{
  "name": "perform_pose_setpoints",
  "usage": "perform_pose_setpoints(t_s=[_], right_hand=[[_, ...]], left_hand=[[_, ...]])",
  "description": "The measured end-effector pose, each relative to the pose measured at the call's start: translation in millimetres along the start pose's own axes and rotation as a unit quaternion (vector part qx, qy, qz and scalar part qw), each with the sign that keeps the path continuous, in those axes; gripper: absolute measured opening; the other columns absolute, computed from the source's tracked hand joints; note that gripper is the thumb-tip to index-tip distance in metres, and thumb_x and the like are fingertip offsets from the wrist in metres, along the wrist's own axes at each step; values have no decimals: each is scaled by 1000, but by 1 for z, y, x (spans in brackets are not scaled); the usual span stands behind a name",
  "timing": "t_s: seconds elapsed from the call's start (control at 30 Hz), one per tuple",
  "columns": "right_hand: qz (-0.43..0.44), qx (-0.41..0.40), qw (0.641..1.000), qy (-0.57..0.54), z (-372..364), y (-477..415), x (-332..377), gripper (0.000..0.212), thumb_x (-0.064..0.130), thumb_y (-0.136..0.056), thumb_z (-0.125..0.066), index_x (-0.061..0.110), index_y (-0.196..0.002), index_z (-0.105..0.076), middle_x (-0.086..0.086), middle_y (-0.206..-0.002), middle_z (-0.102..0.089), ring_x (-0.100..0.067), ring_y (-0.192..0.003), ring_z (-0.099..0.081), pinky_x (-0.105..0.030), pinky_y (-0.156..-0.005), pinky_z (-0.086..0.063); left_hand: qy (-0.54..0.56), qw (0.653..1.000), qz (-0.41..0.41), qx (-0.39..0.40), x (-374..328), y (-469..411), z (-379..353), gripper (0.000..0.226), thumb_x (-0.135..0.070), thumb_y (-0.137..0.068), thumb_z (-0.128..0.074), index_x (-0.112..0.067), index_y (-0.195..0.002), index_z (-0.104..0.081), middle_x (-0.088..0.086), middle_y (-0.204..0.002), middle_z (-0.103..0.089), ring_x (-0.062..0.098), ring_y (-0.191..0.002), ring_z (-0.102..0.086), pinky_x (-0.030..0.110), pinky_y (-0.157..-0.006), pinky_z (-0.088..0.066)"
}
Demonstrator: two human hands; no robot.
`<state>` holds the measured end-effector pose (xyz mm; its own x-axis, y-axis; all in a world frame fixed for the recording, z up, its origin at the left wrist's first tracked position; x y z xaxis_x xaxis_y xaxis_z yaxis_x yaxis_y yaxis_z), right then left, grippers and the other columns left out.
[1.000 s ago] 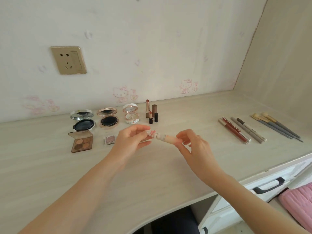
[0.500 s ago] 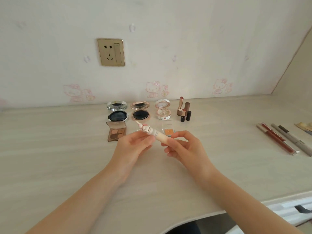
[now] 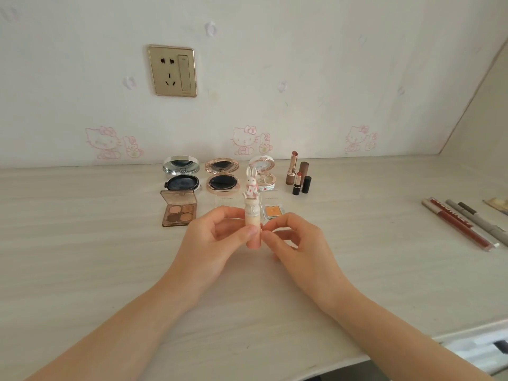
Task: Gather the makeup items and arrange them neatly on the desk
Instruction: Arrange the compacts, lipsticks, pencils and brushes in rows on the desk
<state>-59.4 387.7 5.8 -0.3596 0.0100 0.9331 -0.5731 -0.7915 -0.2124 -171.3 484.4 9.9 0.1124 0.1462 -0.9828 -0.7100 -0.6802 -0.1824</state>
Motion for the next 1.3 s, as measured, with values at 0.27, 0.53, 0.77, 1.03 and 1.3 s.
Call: perform_pose_setpoints(t_s=[0.27,0.53,0.77,1.03,1.3], right_hand=[[41,26,997,-67,9,-32,20,24,27,-82,-72,18,-103,-64,-3,-93,-67,-10,-82,-62,-35,-78,-50],[51,70,987,-134,2,-32,15,19,6,-81,-71,2,-96,-60,-11,-91,-66,-16,-77,-64,-28,-71,-52],[53,69,989,-119,0,-28,16,36,21,-73,-77,1,-98,-61,-15,-98,-69,-30,-96,-66,-48,-90,-53],[57,53,991,-113,3,-27,19,43,18,-67,-84,-4,-98,-63,-20,-100,-69,-32,-98,-65,-52,-90,-52],[58,88,984,-141,7,-26,22,29,18,-67,-76,9,-93,-69,-4,-83,-72,-19,-77,-67,-27,-75,-56]], left_hand=[[10,999,-14,-50,1,-2,7,15,-7,-80,-73,-17,-90,-69,6,-82,-74,18,-77,-69,14,-70,-52],[-39,999,-17,-33,-2,-2,2,20,-11,-77,-76,-16,-96,-70,1,-87,-74,13,-80,-69,25,-76,-55],[-77,995,-54,-35,-9,4,-2,20,-9,-69,-81,-16,-86,-72,-3,-77,-74,10,-74,-70,21,-70,-55],[-81,996,-34,-5,-7,4,-5,19,-11,-70,-80,-19,-85,-72,-3,-75,-74,12,-73,-71,21,-70,-55],[-64,997,-12,33,-2,3,-7,21,-23,-75,-78,-19,-95,-73,-2,-88,-76,17,-87,-72,37,-85,-55]])
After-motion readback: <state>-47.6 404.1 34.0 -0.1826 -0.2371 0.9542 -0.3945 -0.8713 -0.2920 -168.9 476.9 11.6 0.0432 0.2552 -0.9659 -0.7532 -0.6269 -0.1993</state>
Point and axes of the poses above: each hand's wrist, its own y-axis away from the middle knuckle, its own z-axis out of the back of the hand, x = y × z, the point moved 7 cm from there along -y, towards the middle knuckle
